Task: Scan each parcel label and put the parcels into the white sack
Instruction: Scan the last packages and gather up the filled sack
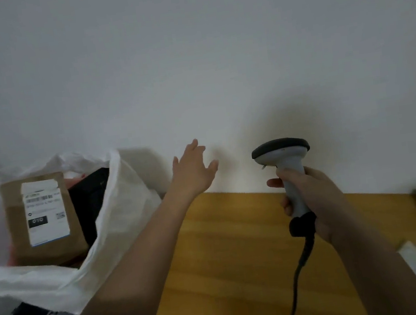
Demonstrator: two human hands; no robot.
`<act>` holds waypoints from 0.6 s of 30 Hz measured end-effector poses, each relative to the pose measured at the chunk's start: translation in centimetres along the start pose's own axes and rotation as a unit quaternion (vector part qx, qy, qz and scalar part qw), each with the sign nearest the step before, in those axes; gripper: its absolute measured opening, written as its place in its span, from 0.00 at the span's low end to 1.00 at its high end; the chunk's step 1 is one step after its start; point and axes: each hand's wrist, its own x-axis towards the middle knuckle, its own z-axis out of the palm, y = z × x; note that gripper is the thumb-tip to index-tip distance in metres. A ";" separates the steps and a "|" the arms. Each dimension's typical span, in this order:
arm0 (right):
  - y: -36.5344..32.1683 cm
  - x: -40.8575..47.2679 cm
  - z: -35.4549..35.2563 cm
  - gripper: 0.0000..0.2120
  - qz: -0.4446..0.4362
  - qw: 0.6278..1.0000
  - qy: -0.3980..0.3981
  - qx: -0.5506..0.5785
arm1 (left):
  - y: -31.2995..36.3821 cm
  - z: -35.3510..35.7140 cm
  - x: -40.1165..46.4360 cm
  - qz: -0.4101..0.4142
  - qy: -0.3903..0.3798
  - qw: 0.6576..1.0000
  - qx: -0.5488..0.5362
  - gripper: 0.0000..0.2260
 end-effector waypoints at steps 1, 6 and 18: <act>0.0 -0.2 -2.2 0.07 -0.001 1.000 0.010 0.004 | 2.1 1.5 -0.2 0.014 -0.012 1.000 -0.007 0.25; 1.0 -1.4 -13.7 0.06 0.014 0.996 0.088 0.018 | 12.3 10.4 -1.5 0.074 -0.118 0.990 -0.014 0.26; 7.7 -3.5 -32.0 0.06 0.117 0.962 0.246 0.031 | 26.0 33.1 -11.0 0.206 -0.406 0.890 0.037 0.26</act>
